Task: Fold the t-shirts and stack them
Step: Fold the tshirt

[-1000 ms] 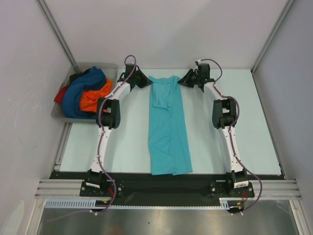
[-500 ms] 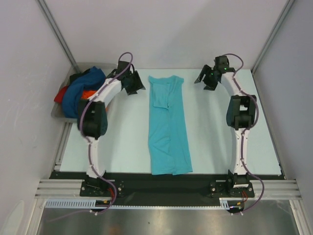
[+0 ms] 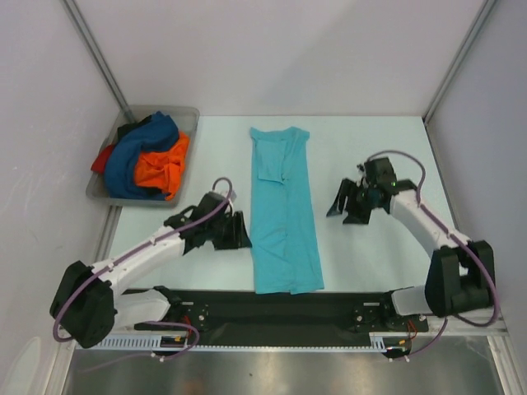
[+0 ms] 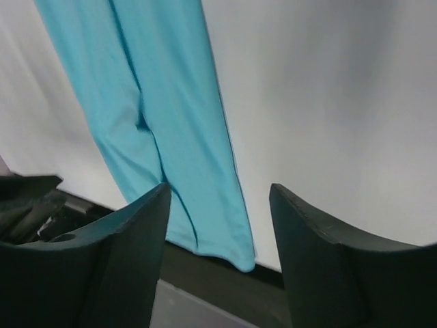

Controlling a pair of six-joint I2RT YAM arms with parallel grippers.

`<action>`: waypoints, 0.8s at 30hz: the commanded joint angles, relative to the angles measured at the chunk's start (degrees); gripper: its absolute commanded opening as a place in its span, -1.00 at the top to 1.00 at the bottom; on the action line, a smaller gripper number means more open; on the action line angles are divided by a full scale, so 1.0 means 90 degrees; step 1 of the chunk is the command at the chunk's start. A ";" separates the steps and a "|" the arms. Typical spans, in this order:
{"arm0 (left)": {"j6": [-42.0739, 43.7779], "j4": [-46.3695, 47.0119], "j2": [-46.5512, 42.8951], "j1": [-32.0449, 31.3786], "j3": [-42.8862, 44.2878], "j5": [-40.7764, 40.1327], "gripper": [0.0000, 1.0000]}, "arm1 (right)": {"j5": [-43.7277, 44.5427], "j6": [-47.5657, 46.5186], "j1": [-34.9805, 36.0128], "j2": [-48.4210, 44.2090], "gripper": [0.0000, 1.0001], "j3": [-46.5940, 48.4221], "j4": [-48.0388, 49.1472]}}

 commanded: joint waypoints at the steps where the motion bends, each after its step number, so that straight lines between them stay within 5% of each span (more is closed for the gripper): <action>1: -0.0954 0.0560 -0.0534 -0.0401 -0.0925 0.0255 -0.12 | -0.0420 0.0302 0.0085 -0.1228 -0.26 -0.1228 0.0115; 11: -0.1746 0.1565 -0.0457 -0.1242 -0.1836 0.0587 -0.14 | -0.1426 0.1249 0.0964 -0.2811 -0.10 -0.3495 0.0623; 24: -0.2156 0.1762 0.0383 -0.1642 -0.1963 0.0539 0.03 | -0.1309 0.1670 0.1667 -0.2588 -0.06 -0.4375 0.1434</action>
